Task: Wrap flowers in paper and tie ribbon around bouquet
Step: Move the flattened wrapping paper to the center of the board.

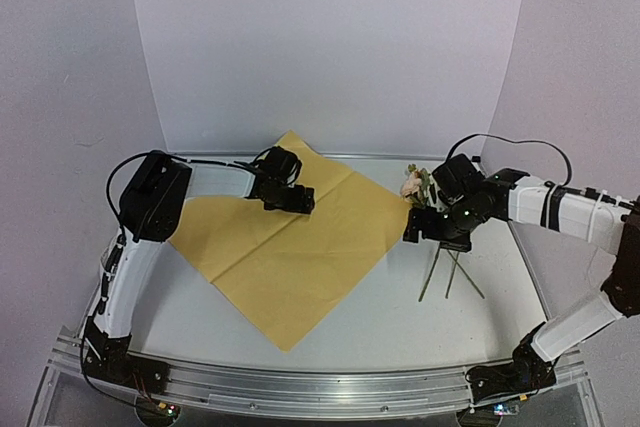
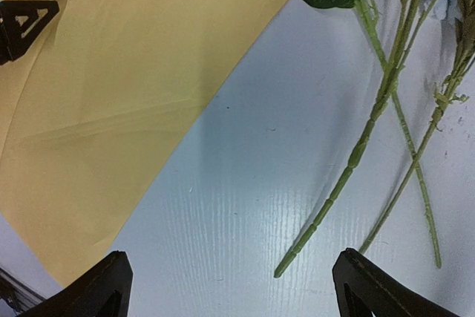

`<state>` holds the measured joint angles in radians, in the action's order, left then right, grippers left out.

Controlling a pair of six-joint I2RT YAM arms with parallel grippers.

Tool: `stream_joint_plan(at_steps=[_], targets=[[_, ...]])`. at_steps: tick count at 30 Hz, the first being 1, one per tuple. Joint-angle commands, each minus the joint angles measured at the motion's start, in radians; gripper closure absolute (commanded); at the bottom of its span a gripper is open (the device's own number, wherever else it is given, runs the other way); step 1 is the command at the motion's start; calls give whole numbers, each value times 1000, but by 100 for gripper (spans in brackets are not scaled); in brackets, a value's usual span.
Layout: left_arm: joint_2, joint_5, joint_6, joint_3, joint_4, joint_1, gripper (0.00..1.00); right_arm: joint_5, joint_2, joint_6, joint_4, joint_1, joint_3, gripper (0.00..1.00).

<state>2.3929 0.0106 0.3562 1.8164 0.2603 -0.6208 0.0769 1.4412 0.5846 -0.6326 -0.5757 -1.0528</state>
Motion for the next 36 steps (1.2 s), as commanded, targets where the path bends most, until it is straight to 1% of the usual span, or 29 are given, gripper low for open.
stream_joint_plan(at_steps=[1, 5, 8, 13, 17, 25, 29, 33, 36], targets=[[-68, 17, -94, -137, 111, -45, 10, -92, -41, -35, -47, 34, 15, 3], [-128, 18, -153, -225, 122, -61, 11, -185, -39, -86, -83, 55, 14, 2], [-156, 40, -188, -258, 126, -64, 11, -213, -3, -131, -90, 105, 9, 2], [-163, 54, -223, -253, 141, -65, 11, -186, 136, -179, -91, 193, -69, 2], [-160, 64, -239, -242, 149, -65, 11, -133, 244, -186, -91, 251, -141, 2], [-167, 76, -264, -235, 151, -64, 11, -99, 392, -175, -98, 286, -207, 2], [-172, 86, -267, -235, 146, -63, 11, -54, 446, -134, -104, 310, -225, 2], [-172, 102, -269, -233, 144, -63, 11, -43, 481, -107, -122, 322, -236, 2], [-170, 112, -270, -231, 143, -63, 11, -38, 494, -79, -135, 324, -235, 6]])
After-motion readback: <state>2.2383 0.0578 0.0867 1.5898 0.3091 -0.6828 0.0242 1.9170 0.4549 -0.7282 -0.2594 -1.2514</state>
